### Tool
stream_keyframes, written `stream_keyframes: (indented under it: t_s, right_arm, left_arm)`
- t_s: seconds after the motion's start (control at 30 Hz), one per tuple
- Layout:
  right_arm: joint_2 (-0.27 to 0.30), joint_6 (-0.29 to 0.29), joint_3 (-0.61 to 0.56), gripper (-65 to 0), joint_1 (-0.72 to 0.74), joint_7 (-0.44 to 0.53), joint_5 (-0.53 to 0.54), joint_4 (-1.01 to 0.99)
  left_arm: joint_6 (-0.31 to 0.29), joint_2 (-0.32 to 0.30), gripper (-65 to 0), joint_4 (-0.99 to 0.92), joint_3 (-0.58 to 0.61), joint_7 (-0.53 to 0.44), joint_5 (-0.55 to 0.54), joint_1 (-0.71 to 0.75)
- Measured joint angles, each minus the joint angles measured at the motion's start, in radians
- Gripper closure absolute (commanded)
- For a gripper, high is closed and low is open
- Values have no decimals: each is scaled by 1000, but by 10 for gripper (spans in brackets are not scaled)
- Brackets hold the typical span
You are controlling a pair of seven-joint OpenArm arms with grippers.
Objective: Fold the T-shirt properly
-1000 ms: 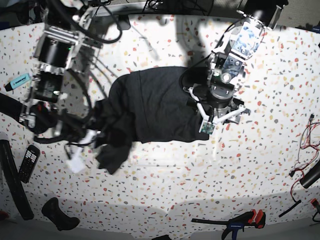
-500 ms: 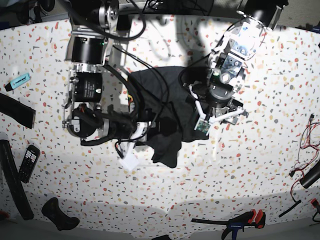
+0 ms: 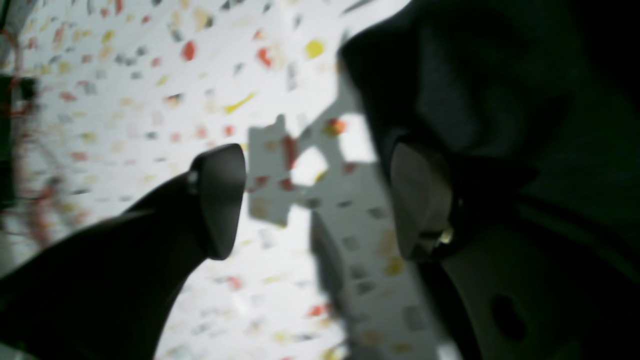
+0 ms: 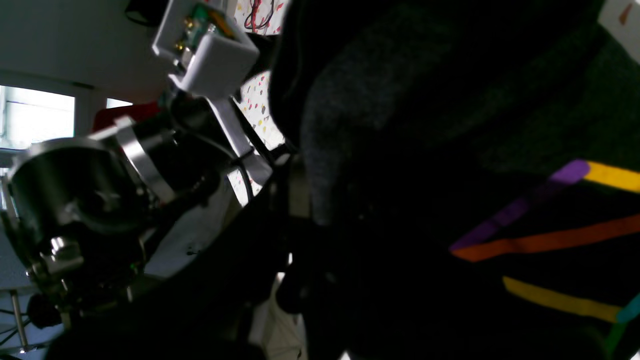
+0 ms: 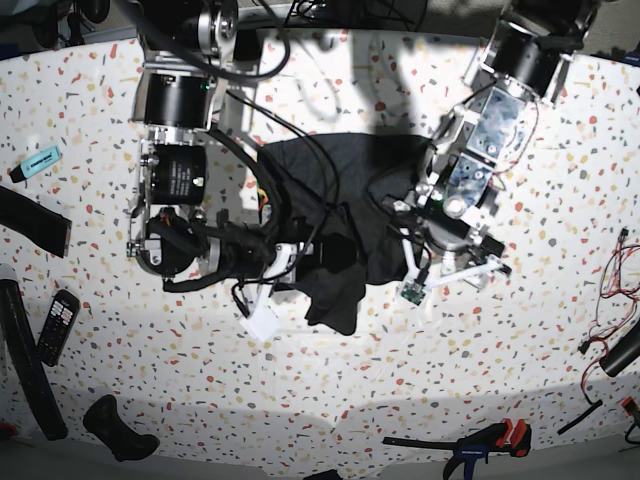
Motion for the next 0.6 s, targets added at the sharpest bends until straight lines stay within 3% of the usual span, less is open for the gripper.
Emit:
stream_keyframes:
  t_s: [0.13, 0.23, 0.33, 0.6]
  right_arm:
    - [0, 0, 0, 0, 0, 0, 0, 0]
    - [0, 0, 0, 0, 0, 0, -1, 0]
    - [0, 0, 0, 0, 0, 0, 0, 0]
    - [-55, 0, 0, 0, 0, 1, -28, 0]
  left_arm:
    - [15, -82, -432, 2, 1, 5, 95, -18]
    - [132, -154, -432, 2, 2, 11, 113, -14]
    - [161, -209, -432, 2, 1, 36, 113, -14]
    - [158, -227, -432, 3, 3, 23, 39, 19]
